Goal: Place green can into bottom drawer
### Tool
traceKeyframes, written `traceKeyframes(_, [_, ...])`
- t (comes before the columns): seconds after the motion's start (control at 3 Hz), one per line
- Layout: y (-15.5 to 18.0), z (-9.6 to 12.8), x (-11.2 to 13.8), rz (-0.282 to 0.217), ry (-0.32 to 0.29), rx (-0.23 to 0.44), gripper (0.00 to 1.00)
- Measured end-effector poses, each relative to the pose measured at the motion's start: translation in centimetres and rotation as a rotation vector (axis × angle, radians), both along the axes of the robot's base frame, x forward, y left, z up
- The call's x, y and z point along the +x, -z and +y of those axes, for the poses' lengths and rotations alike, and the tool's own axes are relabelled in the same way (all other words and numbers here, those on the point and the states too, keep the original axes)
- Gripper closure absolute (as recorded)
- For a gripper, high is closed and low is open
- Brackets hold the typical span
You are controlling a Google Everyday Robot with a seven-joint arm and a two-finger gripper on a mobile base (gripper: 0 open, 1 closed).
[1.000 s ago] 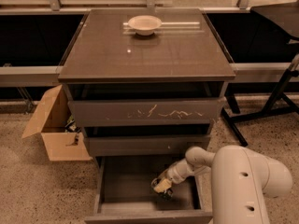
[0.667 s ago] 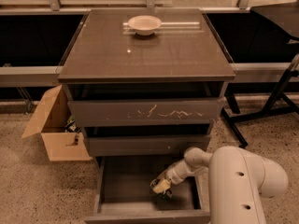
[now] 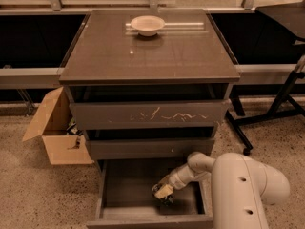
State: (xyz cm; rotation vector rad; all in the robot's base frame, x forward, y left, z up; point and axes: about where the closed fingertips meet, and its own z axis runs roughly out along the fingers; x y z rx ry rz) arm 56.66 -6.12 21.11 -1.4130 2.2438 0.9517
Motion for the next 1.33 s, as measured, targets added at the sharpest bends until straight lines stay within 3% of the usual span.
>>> traceKeyframes(0.67, [-0.5, 0.0, 0.0, -0.011, 0.002, 0.005, 0.04])
traceKeyframes(1.0, [-2.4, -0.8, 0.2, -0.049, 0.02, 0.037, 0.0])
traceKeyframes(1.33, [-5.8, -3.0, 0.4, -0.108, 0.072, 0.105, 0.0])
